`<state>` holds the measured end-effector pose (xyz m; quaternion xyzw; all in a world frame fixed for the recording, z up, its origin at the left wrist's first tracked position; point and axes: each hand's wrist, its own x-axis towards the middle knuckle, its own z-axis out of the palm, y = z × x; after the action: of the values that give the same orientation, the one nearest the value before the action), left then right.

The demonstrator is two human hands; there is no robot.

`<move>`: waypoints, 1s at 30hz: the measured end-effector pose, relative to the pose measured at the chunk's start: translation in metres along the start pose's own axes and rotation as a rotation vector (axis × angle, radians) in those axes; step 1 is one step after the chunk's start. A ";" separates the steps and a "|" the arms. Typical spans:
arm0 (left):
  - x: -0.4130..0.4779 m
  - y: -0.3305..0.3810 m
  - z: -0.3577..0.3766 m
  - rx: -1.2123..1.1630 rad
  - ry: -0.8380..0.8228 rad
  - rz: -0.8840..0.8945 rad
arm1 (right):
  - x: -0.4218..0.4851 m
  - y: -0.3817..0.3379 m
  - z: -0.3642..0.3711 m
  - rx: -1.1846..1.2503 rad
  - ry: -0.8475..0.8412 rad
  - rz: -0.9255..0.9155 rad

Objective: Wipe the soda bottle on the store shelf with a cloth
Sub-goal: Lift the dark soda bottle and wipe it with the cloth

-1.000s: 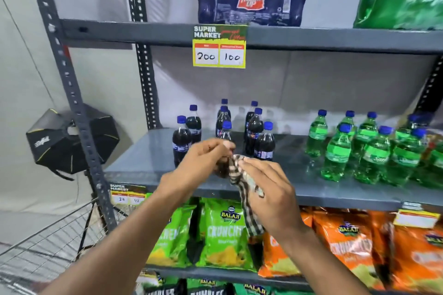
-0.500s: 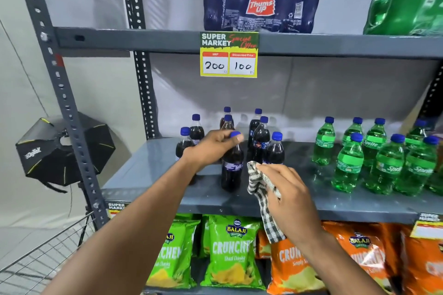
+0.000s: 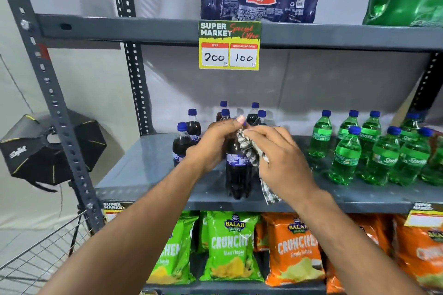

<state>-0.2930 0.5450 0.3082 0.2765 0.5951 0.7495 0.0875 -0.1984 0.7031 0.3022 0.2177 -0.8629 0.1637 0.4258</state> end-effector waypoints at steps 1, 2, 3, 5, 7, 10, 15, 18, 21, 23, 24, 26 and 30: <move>-0.002 0.001 0.003 -0.074 -0.014 -0.007 | 0.004 -0.003 -0.002 -0.016 -0.002 -0.045; -0.003 0.002 0.005 -0.140 -0.030 -0.011 | 0.007 -0.007 -0.004 -0.027 0.000 -0.095; -0.004 0.002 0.005 -0.187 -0.041 -0.013 | 0.009 -0.010 -0.005 -0.035 0.000 -0.146; -0.007 0.006 0.007 -0.238 -0.057 -0.028 | 0.010 -0.017 -0.007 -0.050 -0.027 -0.236; -0.008 0.008 0.008 -0.266 -0.065 -0.048 | 0.006 -0.022 -0.008 -0.082 -0.062 -0.294; -0.006 0.009 0.006 -0.284 0.007 -0.032 | -0.013 -0.024 -0.003 -0.123 -0.124 -0.361; -0.006 0.013 -0.001 -0.236 0.071 -0.020 | -0.053 -0.025 0.012 -0.193 -0.257 -0.471; -0.008 0.012 0.000 -0.193 0.060 -0.036 | -0.045 -0.024 0.011 -0.186 -0.194 -0.431; -0.009 0.013 0.006 -0.177 0.039 -0.069 | -0.017 -0.027 0.005 -0.161 -0.061 -0.303; -0.009 0.014 0.011 -0.201 0.008 -0.078 | 0.003 -0.029 0.001 -0.141 0.003 -0.195; -0.009 0.014 0.012 -0.213 0.004 -0.075 | 0.011 -0.030 0.000 -0.130 0.011 -0.144; -0.010 0.014 0.013 -0.228 0.006 -0.068 | 0.017 -0.033 -0.001 -0.124 -0.003 -0.109; -0.008 0.013 0.006 -0.289 0.033 -0.040 | -0.016 -0.040 0.009 -0.227 -0.095 -0.342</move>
<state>-0.2803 0.5426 0.3186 0.2366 0.4878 0.8300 0.1313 -0.1750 0.6691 0.2877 0.3191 -0.8454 -0.0197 0.4279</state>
